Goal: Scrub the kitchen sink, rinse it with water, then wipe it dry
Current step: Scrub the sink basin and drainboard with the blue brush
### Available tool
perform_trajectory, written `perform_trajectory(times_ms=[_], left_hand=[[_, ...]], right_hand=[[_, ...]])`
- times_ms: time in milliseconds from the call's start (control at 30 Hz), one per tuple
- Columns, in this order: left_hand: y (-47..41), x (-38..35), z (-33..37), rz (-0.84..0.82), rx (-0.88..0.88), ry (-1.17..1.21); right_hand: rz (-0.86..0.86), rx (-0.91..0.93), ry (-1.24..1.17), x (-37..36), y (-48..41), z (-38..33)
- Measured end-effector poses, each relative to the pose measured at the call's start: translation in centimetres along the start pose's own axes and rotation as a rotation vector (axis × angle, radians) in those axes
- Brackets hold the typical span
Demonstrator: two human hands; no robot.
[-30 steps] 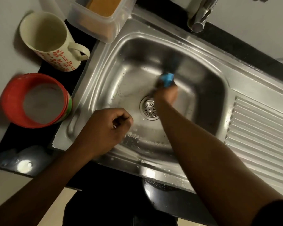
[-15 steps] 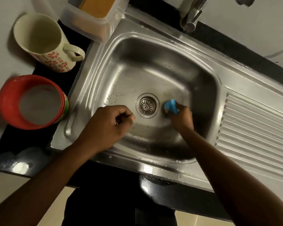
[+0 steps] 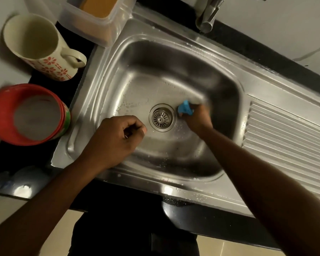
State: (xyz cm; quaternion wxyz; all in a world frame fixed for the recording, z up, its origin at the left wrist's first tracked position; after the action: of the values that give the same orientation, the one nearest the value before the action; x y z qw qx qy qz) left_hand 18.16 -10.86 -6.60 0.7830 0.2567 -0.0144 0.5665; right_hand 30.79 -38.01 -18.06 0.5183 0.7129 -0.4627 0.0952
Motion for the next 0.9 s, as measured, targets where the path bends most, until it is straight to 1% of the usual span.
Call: perform_trajectory(times_ms=[67,167,267,333,400,467,500,533,567,633,700,767,800,833,900], left_hand=[[0.1,-0.1,0.2,0.009,-0.005,-0.001],[0.1,-0.5,0.5,0.000,-0.014,0.011],[-0.3,-0.8,0.7,-0.020,-0.017,0.009],[-0.5,-0.8,0.7,-0.017,-0.014,-0.009],[-0.5,-0.7,0.7,-0.016,-0.010,-0.015],[-0.4,-0.5,0.6,-0.009,-0.004,-0.016],[-0.3,-0.4,0.5,-0.007,0.001,-0.015],[-0.3,-0.3,0.4,-0.007,0.005,-0.012],[-0.2,-0.2,0.3,-0.005,0.009,-0.008],[0.0,0.0,0.3,0.000,0.011,0.002],[0.1,0.1,0.2,0.003,0.007,0.003],[0.1,0.1,0.1,0.002,0.010,0.002],[0.1,0.2,0.1,0.002,0.014,0.003],[0.1,0.3,0.1,0.005,0.017,0.003],[0.2,0.6,0.1,0.014,0.020,0.011]], right_hand=[[-0.119,0.005,0.085,-2.2,3.5,0.9],[-0.346,0.036,0.096,-6.0,6.6,-0.1],[-0.430,0.123,0.113,-9.0,5.7,-3.8],[-0.462,0.172,0.201,-10.3,5.1,-5.2],[-0.535,0.175,0.354,-10.1,5.8,-4.5],[-0.614,0.154,0.490,-8.2,6.8,-1.9],[-0.625,0.123,0.538,-6.7,7.2,-0.5],[-0.595,0.086,0.563,-4.9,7.4,0.7],[-0.529,0.045,0.547,-3.1,7.1,1.7],[-0.367,-0.040,0.426,-0.6,5.5,2.7],[-0.266,-0.082,0.307,-0.3,4.0,2.3],[-0.285,-0.064,0.254,-2.5,4.0,0.7],[-0.334,-0.038,0.252,-4.1,4.7,0.0],[-0.399,-0.007,0.283,-5.6,5.4,-0.4],[-0.518,0.012,0.422,-7.4,7.2,-0.2]])
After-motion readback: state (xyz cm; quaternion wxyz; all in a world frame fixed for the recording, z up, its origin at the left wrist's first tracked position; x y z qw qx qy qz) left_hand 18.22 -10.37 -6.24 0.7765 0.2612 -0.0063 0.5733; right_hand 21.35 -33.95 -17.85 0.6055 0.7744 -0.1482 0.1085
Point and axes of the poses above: each hand's wrist, its own y-axis away from the middle knuckle, its own x-axis out of the back of the hand, z = x × y, the point moved 3 cm from there along -y, towards the middle knuckle, and after that the axes turned 13 degrees about -z, right-handed, at the moved point
